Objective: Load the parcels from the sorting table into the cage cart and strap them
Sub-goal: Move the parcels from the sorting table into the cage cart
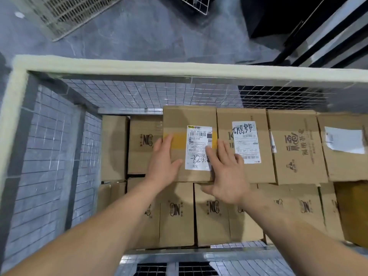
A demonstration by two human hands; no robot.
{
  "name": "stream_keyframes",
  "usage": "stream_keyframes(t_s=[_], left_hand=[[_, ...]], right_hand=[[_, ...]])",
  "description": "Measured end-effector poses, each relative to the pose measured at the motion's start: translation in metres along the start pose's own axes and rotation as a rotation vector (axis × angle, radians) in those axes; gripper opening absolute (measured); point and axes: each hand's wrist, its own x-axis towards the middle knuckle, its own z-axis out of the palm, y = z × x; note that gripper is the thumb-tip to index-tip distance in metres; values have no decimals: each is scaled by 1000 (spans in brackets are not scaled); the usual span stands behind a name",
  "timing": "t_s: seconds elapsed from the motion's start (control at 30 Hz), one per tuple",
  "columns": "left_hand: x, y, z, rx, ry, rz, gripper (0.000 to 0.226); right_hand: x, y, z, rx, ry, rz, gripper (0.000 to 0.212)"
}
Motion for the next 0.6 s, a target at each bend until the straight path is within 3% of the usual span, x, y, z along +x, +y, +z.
stream_keyframes(t_s=[0.3,0.47,0.6], left_hand=[[10,-1,6,114,28,3,86],[12,25,-4,251,5,-86,87],[-7,56,-17,355,-1,-76,80]], right_hand=[[12,9,5,-109,62,-23,101],[15,-4,-14,-55,-29,15,102],[14,-7,-43,129,-138,76,105]])
